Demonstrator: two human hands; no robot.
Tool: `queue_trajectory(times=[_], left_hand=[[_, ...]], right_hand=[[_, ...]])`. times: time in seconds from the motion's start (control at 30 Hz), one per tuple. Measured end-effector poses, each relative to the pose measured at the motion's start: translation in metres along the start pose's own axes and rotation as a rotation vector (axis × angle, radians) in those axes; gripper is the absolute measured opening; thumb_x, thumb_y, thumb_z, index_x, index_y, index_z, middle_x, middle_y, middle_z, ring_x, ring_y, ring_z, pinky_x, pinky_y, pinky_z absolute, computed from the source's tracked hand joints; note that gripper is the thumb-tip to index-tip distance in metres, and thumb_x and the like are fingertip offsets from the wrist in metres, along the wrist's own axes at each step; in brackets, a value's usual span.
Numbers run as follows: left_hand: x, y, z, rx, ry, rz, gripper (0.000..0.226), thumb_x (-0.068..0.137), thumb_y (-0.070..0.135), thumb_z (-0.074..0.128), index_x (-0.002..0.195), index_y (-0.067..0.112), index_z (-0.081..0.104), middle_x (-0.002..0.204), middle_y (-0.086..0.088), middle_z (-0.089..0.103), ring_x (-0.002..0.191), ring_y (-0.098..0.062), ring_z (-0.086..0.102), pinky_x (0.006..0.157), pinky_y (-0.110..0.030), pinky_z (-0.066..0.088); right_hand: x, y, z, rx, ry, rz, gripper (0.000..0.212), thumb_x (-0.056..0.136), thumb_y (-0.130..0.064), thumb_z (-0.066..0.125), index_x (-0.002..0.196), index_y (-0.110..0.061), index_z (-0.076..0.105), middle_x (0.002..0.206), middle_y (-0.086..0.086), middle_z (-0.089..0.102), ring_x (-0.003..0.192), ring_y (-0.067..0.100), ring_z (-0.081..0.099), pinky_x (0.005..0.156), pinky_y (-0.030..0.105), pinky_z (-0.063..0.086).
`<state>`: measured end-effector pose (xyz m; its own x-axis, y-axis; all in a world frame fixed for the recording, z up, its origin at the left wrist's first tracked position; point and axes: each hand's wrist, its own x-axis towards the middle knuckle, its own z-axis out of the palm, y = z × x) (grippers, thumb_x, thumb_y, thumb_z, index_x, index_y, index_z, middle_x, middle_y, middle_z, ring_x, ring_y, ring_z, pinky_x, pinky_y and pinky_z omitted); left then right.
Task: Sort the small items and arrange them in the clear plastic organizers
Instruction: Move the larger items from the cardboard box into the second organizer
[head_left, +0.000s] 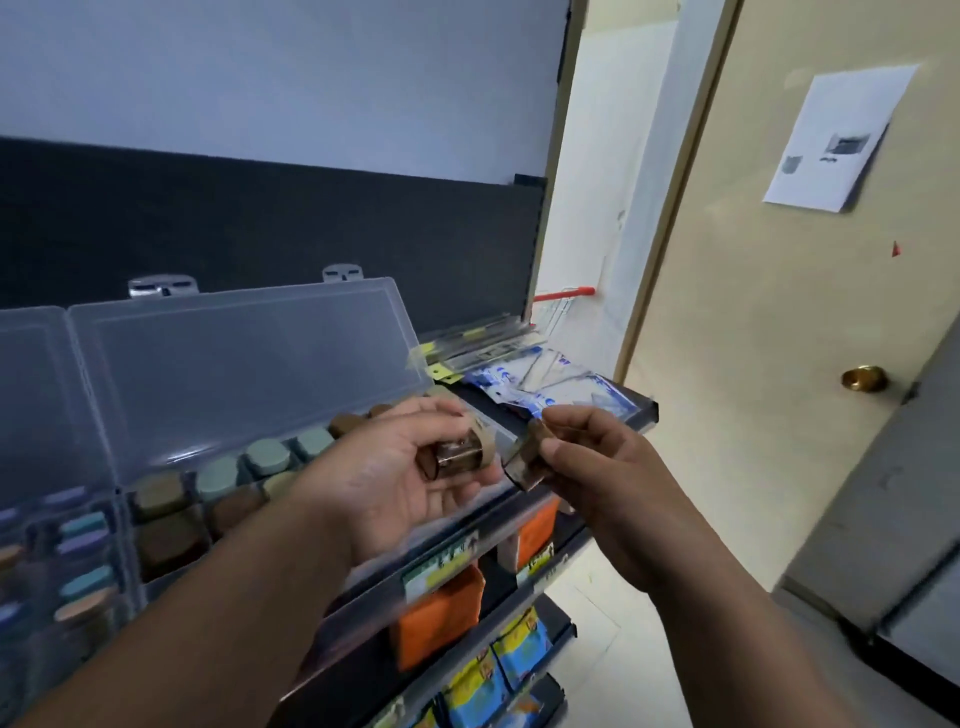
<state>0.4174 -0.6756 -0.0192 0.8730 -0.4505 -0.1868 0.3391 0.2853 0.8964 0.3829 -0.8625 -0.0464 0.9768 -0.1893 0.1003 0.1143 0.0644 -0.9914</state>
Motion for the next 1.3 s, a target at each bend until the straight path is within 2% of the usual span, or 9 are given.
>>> queue_trajectory(times=[0.17,0.3,0.57,0.63,0.73,0.83,0.93,1.13,1.3], left_hand=[[0.040,0.009,0.010,-0.041,0.186,0.142,0.019,0.091,-0.004,0.047,0.104,0.007,0.055,0.097,-0.028,0.065,0.076,-0.038,0.069,0.053,-0.028,0.058],[0.069,0.008,0.019,0.088,0.293,0.186,0.026,0.095,0.012,0.048,0.110,0.019,0.068,0.100,-0.018,0.070,0.080,-0.028,0.068,0.078,-0.040,0.055],[0.094,0.001,0.040,0.160,0.415,0.218,0.023,0.081,0.024,0.061,0.102,0.017,0.065,0.080,-0.002,0.067,0.077,-0.016,0.056,0.063,-0.030,0.040],[0.097,0.000,0.043,0.237,0.436,0.204,0.037,0.068,0.027,0.069,0.104,0.018,0.064,0.083,0.000,0.068,0.083,-0.017,0.057,0.067,-0.030,0.041],[0.103,0.000,0.046,0.336,0.510,0.194,0.031,0.078,0.014,0.069,0.108,0.019,0.064,0.093,-0.003,0.067,0.089,-0.019,0.059,0.072,-0.030,0.047],[0.104,0.002,0.045,0.507,0.602,0.195,0.027,0.082,0.016,0.069,0.108,0.020,0.062,0.096,-0.002,0.068,0.089,-0.016,0.063,0.068,-0.021,0.052],[0.105,0.003,0.038,0.742,0.720,0.215,0.031,0.078,0.020,0.076,0.104,0.025,0.060,0.098,-0.002,0.068,0.091,-0.018,0.066,0.079,-0.030,0.057],[0.109,0.005,0.032,1.196,0.783,0.131,0.046,0.082,0.024,0.070,0.122,0.028,0.047,0.110,0.010,0.052,0.099,-0.010,0.053,0.082,-0.023,0.049],[0.116,0.006,0.024,1.336,0.768,0.074,0.041,0.083,0.021,0.068,0.121,0.027,0.053,0.114,0.007,0.047,0.101,-0.011,0.050,0.082,-0.020,0.042]], right_hand=[[0.074,-0.004,-0.018,-0.028,-0.213,-0.031,0.028,0.083,-0.001,0.067,0.109,-0.013,0.064,0.102,0.011,0.072,0.102,0.029,0.067,0.094,0.041,0.053],[0.117,-0.002,-0.031,0.008,-0.360,-0.029,0.027,0.085,-0.002,0.066,0.107,-0.016,0.066,0.101,0.007,0.072,0.101,0.023,0.067,0.091,0.036,0.053],[0.167,0.010,-0.032,0.115,-0.613,-0.010,0.040,0.069,-0.007,0.066,0.109,-0.010,0.064,0.101,0.011,0.073,0.096,0.022,0.067,0.091,0.036,0.052],[0.174,0.014,-0.031,0.107,-0.640,0.002,0.040,0.067,-0.008,0.066,0.106,-0.012,0.065,0.100,0.010,0.072,0.097,0.024,0.066,0.092,0.038,0.052],[0.182,0.017,-0.032,0.073,-0.671,-0.003,0.032,0.079,0.004,0.068,0.108,-0.009,0.064,0.101,0.011,0.070,0.096,0.024,0.065,0.092,0.038,0.052],[0.188,0.015,-0.038,-0.064,-0.705,-0.084,0.032,0.085,0.005,0.062,0.113,-0.011,0.063,0.102,0.003,0.070,0.093,0.008,0.066,0.086,0.022,0.054],[0.194,0.014,-0.040,-0.234,-0.714,-0.193,0.036,0.084,-0.002,0.067,0.116,-0.017,0.062,0.103,-0.006,0.067,0.091,-0.003,0.064,0.077,0.009,0.049],[0.210,0.026,-0.031,-0.435,-0.710,-0.336,0.043,0.077,-0.010,0.076,0.112,-0.031,0.061,0.102,-0.016,0.063,0.096,-0.003,0.059,0.085,0.014,0.047],[0.217,0.039,-0.019,-0.511,-0.752,-0.358,0.047,0.074,-0.011,0.079,0.109,-0.036,0.060,0.102,-0.017,0.064,0.098,-0.001,0.059,0.087,0.018,0.048]])
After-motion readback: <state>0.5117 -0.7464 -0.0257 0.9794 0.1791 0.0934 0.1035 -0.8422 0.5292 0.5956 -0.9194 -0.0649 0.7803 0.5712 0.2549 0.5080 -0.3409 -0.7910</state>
